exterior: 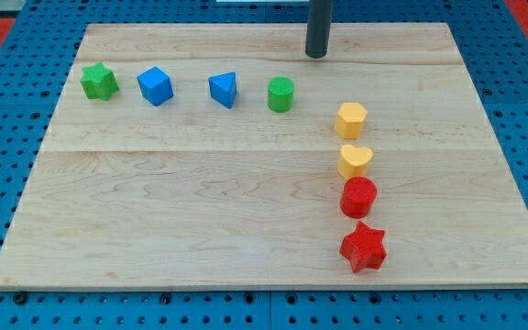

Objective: Move the blue cube to the center

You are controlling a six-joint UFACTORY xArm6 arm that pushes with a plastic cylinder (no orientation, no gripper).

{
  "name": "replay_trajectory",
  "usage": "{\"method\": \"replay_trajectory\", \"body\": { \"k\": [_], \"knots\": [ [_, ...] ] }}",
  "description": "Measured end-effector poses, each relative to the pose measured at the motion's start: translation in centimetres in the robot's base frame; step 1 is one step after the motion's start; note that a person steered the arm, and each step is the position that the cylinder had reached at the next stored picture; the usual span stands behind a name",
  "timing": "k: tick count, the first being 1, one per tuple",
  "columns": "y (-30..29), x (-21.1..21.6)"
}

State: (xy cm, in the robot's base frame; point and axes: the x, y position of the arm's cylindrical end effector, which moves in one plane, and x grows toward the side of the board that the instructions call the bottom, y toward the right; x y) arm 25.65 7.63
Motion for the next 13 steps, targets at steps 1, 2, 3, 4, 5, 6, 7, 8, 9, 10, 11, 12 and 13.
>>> {"method": "replay_trajectory", "body": {
  "k": [1,2,3,4,5,6,7,8,9,10,11,12,13],
  "knots": [
    [-5.4,-1.7],
    [-13.6,-1.1],
    [-20.9,1.0],
    [-21.8,4.4],
    [-20.4,7.0],
    [-19.9,9.3],
    [-20.4,3.7],
    [-25.5,5.5],
    [-22.5,9.4],
    [-17.4,12.1],
    [-23.0,9.8],
    [-22.9,12.8],
    [-20.3,15.5]
  ]
}}
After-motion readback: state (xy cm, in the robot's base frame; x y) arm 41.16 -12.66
